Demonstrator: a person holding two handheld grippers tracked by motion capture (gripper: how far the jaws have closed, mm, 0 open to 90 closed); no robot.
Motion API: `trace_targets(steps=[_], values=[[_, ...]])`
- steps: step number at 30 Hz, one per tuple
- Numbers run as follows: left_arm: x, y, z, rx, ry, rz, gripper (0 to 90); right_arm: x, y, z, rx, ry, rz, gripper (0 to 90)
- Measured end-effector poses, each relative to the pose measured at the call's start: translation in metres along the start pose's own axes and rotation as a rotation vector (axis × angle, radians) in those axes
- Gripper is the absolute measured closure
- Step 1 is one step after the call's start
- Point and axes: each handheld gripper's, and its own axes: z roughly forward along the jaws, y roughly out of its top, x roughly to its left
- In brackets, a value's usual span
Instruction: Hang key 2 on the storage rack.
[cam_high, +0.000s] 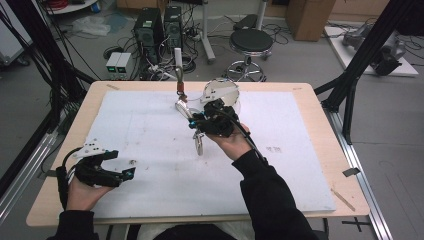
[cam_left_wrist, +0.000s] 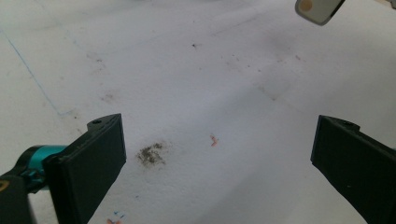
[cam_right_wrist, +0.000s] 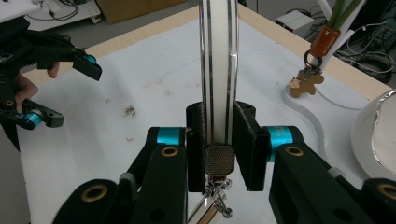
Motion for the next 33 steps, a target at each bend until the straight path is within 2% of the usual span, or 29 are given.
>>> trace_targets(steps=[5, 16, 23, 28, 30, 33], values=[[-0.003, 0.015, 0.0, -0.043, -0.028, 0.011, 7.0, 0.004, -0.002, 0.006, -0.009, 0.008, 0.002, 75.7], [-0.013, 0.058, 0.01, -0.073, -0.058, 0.076, 7.0, 0.01, -0.002, 0.004, -0.034, 0.031, -0.011, 75.6], [-0.02, 0.079, 0.017, -0.082, -0.076, 0.1, 7.0, 0.01, -0.005, 0.002, -0.047, 0.035, -0.002, 75.6], [-0.024, 0.092, 0.022, -0.093, -0.115, 0.088, 7.0, 0.009, -0.007, 0.002, -0.049, 0.039, 0.008, 75.6], [-0.025, 0.097, 0.024, -0.091, -0.126, 0.091, 7.0, 0.009, -0.008, 0.003, -0.05, 0.038, -0.004, 75.5], [-0.028, 0.106, 0.027, -0.111, -0.162, 0.082, 7.3, 0.01, -0.008, 0.003, -0.05, 0.042, -0.004, 75.5]])
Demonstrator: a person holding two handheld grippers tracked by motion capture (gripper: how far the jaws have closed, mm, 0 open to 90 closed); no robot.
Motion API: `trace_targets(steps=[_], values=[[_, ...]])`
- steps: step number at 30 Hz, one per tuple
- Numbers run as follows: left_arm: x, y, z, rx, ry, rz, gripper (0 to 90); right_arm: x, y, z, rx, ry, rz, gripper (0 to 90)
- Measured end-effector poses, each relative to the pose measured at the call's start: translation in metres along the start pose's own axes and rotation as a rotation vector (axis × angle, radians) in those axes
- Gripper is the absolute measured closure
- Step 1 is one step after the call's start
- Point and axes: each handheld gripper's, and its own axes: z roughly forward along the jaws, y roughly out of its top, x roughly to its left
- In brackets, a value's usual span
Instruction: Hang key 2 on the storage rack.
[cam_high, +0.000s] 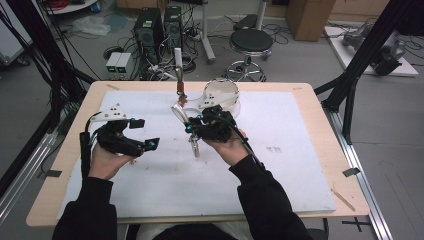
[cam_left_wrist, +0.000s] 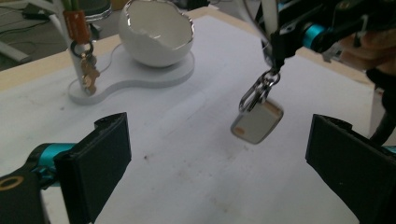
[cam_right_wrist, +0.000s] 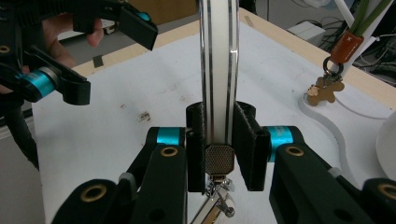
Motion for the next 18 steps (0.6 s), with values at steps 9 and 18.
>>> trace_targets(steps=[9, 18], values=[[-0.004, 0.026, 0.014, -0.045, -0.063, 0.001, 10.8, 0.002, 0.001, 0.0, -0.019, 0.001, 0.001, 75.5], [-0.002, 0.037, 0.026, -0.106, -0.137, -0.037, 19.1, 0.004, 0.001, 0.001, -0.033, 0.012, -0.004, 75.5]])
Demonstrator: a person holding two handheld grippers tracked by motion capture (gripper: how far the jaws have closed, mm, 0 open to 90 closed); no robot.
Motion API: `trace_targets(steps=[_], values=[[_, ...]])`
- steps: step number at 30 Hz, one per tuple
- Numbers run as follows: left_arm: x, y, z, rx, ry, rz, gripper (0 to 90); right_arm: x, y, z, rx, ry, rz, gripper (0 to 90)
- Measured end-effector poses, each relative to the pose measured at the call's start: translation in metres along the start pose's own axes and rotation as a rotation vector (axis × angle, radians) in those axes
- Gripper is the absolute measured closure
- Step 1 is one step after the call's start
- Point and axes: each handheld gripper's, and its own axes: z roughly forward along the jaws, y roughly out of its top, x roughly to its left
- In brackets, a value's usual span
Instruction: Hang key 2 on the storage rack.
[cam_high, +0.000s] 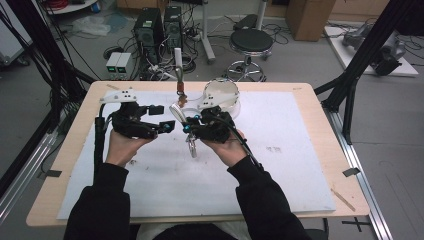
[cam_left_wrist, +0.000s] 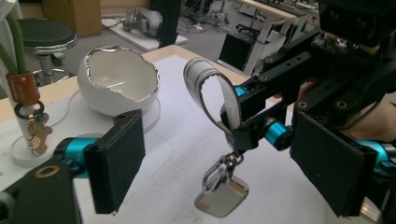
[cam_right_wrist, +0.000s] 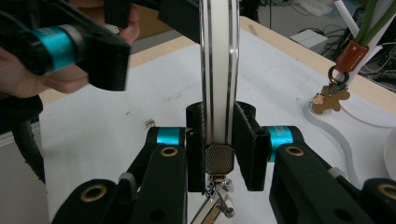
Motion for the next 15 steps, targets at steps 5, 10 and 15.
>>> trace_targets(steps=[5, 10, 15], values=[[-0.001, 0.003, 0.007, -0.009, -0.019, -0.005, 25.1, 0.001, 0.0, 0.002, 0.003, 0.002, -0.001, 75.5], [-0.002, 0.004, 0.015, -0.001, -0.025, -0.007, 31.7, 0.004, 0.0, 0.003, -0.005, 0.001, -0.008, 75.6], [-0.004, 0.004, 0.019, -0.013, -0.027, -0.007, 42.4, 0.005, 0.0, 0.004, -0.007, 0.004, -0.013, 75.5]])
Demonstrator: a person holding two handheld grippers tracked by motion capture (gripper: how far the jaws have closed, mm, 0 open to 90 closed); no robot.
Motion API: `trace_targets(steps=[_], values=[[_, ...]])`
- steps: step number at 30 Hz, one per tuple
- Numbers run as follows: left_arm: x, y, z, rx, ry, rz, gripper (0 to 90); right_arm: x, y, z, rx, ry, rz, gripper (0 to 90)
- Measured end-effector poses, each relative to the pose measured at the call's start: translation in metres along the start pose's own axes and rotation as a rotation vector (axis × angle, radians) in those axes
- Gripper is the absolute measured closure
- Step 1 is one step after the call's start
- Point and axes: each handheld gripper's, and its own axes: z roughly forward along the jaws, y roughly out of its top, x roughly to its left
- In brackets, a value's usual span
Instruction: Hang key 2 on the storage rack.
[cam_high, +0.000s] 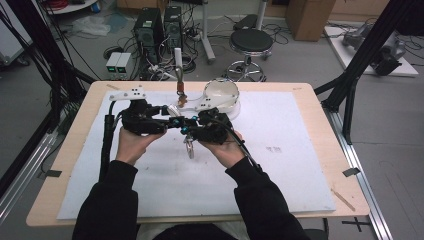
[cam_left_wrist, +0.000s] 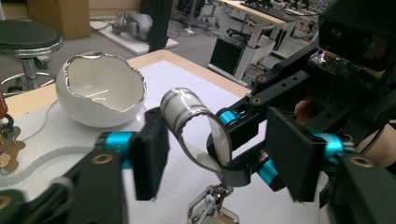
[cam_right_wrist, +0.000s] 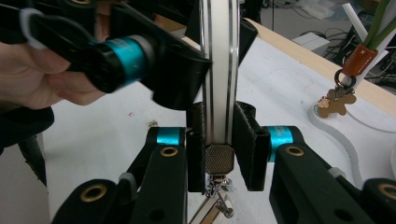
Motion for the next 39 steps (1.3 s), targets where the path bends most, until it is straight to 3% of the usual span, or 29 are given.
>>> trace_targets(steps=[5, 7, 16, 17, 22, 23, 25, 27, 29, 33, 34, 35, 38, 39], values=[[0.002, 0.001, -0.002, -0.016, 0.014, -0.016, 58.9, 0.001, 0.0, -0.001, -0.002, 0.004, 0.002, 75.5], [0.004, 0.001, -0.002, -0.023, -0.009, -0.037, 64.9, 0.001, 0.0, -0.001, -0.007, 0.003, -0.003, 75.5], [0.0, 0.001, -0.001, -0.012, 0.002, -0.006, 81.6, 0.0, -0.001, 0.001, -0.008, -0.004, 0.013, 73.7], [0.0, 0.002, -0.002, -0.014, 0.005, -0.003, 83.5, -0.001, 0.0, -0.001, -0.015, 0.009, 0.031, 70.4], [-0.001, 0.003, -0.003, -0.016, 0.013, 0.006, 84.6, -0.004, -0.001, -0.001, 0.0, -0.009, 0.027, 61.7], [-0.001, 0.004, -0.004, -0.024, 0.015, 0.005, 84.8, -0.003, -0.002, -0.002, 0.008, -0.016, 0.028, 56.0], [-0.001, 0.005, -0.005, -0.027, 0.012, 0.004, 84.9, -0.003, -0.002, -0.002, 0.008, -0.017, 0.026, 55.1], [-0.001, 0.006, -0.005, -0.028, 0.014, 0.005, 85.1, -0.003, -0.002, -0.005, 0.01, -0.029, 0.017, 46.1], [-0.002, 0.007, -0.006, -0.023, 0.02, 0.014, 85.1, -0.004, -0.002, -0.006, 0.014, -0.03, 0.018, 43.8], [-0.001, 0.008, -0.006, -0.033, 0.027, 0.011, 85.1, -0.009, -0.005, -0.011, 0.025, -0.025, 0.027, 26.7], [0.0, 0.008, -0.007, -0.036, 0.027, 0.009, 85.1, -0.009, -0.005, -0.011, 0.025, -0.025, 0.027, 26.7], [0.0, 0.008, -0.007, -0.038, 0.03, 0.009, 85.1, -0.011, -0.007, -0.013, 0.025, -0.04, 0.029, 21.5], [0.001, 0.008, -0.009, -0.039, 0.039, 0.005, 85.1, -0.013, -0.01, -0.016, 0.032, -0.05, 0.031, 19.3], [0.001, 0.008, -0.009, -0.042, 0.043, 0.003, 85.1, -0.016, -0.012, -0.018, 0.045, -0.08, 0.031, 13.6]])
